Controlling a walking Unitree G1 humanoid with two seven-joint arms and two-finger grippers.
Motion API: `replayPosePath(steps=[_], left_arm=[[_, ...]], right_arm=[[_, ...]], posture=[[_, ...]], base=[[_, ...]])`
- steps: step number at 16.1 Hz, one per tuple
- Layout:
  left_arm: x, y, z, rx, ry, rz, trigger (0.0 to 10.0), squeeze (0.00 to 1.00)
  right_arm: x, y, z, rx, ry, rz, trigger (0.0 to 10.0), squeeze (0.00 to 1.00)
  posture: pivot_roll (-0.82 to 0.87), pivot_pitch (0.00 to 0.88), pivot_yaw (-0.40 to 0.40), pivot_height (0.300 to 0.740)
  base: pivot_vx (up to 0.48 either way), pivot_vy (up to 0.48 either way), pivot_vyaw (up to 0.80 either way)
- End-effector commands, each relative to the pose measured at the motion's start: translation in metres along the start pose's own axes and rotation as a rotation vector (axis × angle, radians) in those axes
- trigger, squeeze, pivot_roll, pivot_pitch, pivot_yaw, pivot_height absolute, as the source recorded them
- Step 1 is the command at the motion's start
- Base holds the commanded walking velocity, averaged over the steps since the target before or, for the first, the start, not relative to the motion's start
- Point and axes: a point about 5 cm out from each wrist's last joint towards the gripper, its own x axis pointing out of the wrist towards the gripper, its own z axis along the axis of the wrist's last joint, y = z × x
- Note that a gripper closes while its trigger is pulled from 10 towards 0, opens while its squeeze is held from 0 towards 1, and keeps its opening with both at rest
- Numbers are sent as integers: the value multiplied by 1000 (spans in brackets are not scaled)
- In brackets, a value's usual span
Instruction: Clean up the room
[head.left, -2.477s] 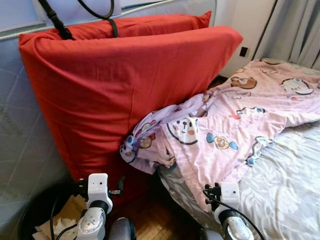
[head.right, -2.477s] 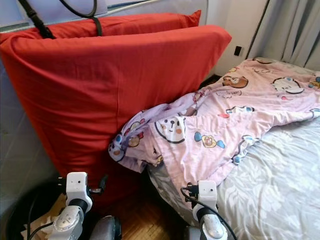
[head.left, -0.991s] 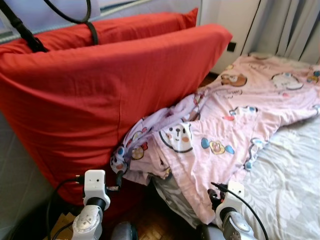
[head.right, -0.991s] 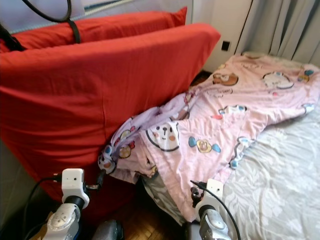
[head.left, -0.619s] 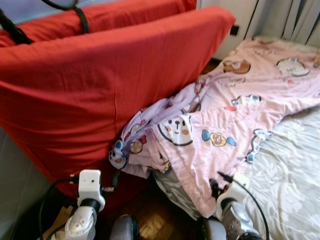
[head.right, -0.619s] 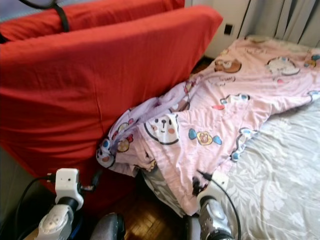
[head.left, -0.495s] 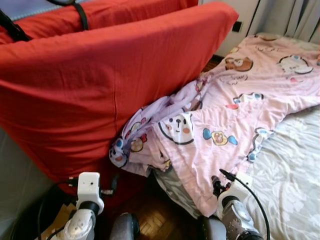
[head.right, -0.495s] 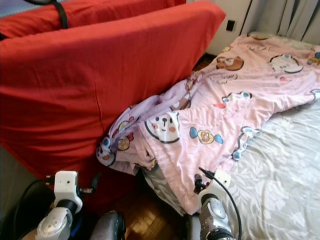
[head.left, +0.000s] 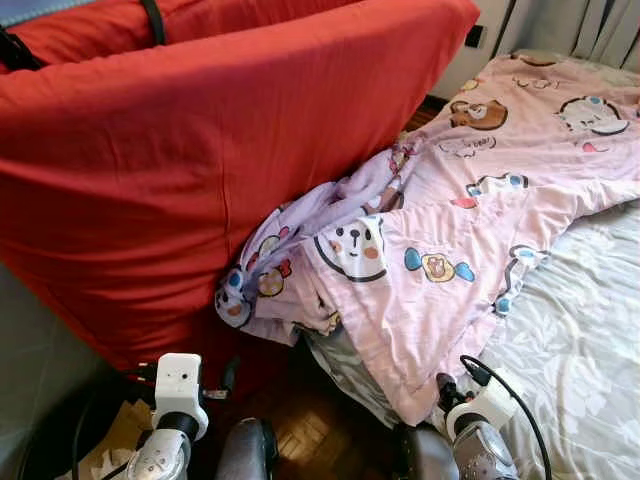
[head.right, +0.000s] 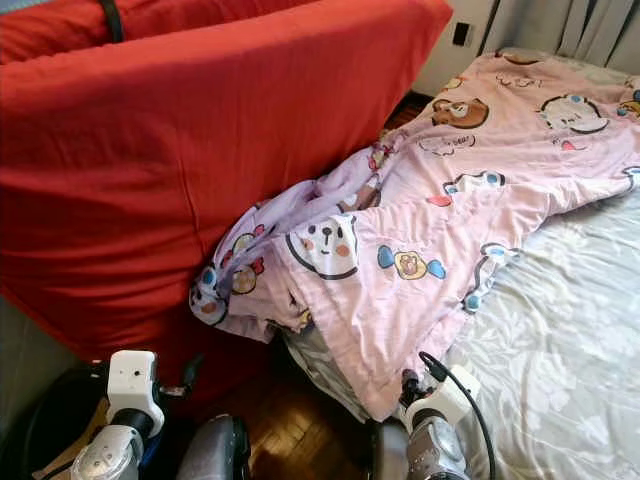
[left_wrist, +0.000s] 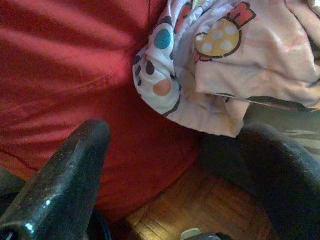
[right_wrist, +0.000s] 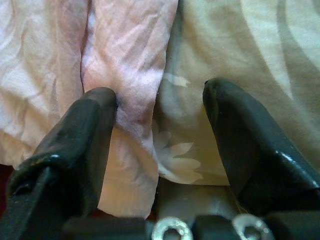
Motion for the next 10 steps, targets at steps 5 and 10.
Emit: replayPosePath(steps=[5,10], left_arm=[[-4,0,2,27,18,-14,10000,0],[-5,1,2,31,23,-13,10000,0]], right_arm=[[1,8,-5,40,54,79,10000,0],[1,14,-4,69,59,132,10000,0]], posture=[[85,178,36,607],[92,179,37,607]], base=[[0,0,0],[0,0,0]])
